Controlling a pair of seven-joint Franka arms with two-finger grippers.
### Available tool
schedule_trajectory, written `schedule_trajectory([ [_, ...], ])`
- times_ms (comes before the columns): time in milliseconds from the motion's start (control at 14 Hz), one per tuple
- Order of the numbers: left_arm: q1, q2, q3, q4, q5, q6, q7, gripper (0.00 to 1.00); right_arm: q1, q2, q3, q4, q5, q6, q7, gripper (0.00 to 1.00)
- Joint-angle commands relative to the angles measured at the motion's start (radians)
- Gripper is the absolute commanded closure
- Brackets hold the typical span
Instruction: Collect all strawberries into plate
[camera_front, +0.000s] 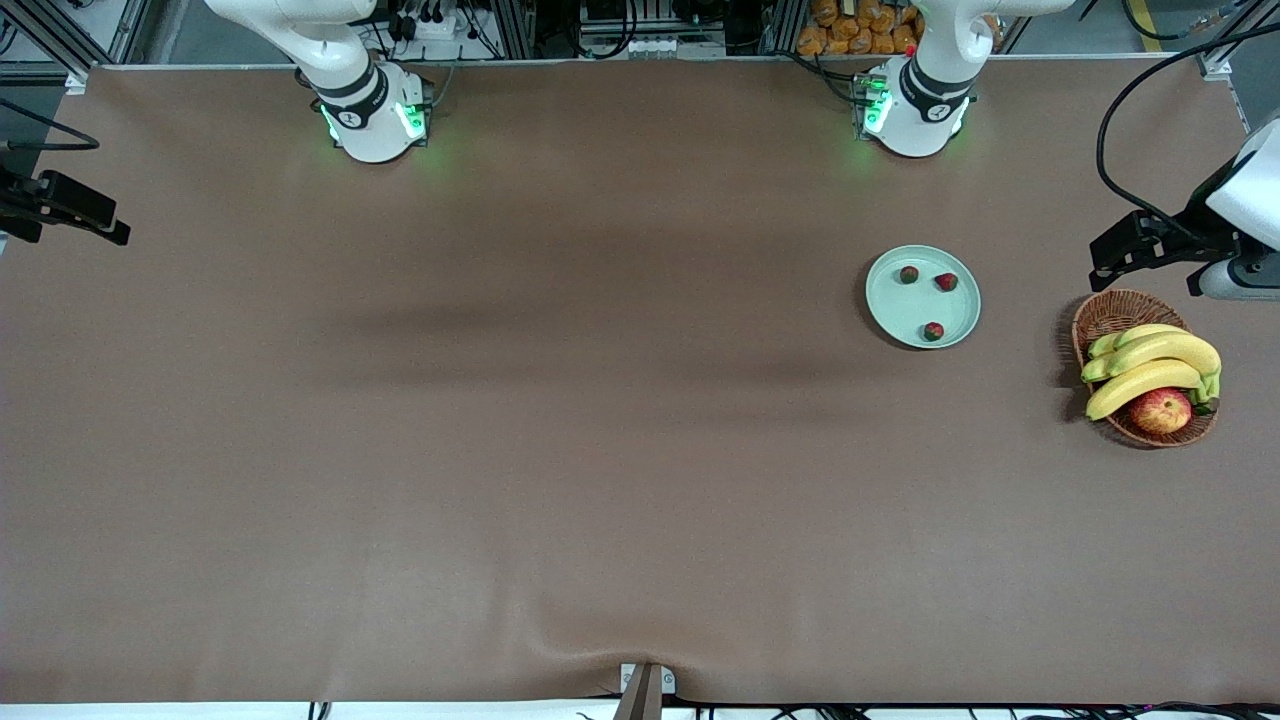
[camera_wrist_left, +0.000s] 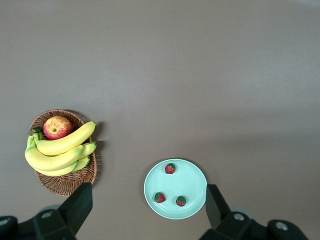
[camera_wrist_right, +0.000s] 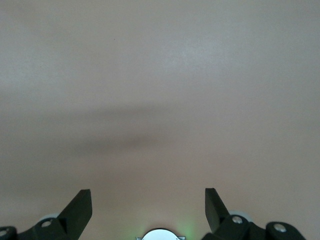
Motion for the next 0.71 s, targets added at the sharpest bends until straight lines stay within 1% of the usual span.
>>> schedule_trajectory([
  [0,-0.004,-0.004,0.006,-0.004,-0.019,0.008,-0.008,0.0,-0.004,-0.002,0.006,0.012,0.0,-0.014,0.003,0.0],
  [428,0.021,-0.004,-0.004,-0.004,-0.021,0.008,-0.005,0.0,-0.004,-0.002,0.006,0.012,0.001,-0.013,0.003,0.0],
  [642,0.037,-0.005,-0.023,-0.004,-0.03,0.008,-0.007,0.0,-0.004,-0.002,0.006,0.012,0.001,-0.013,0.003,0.0],
])
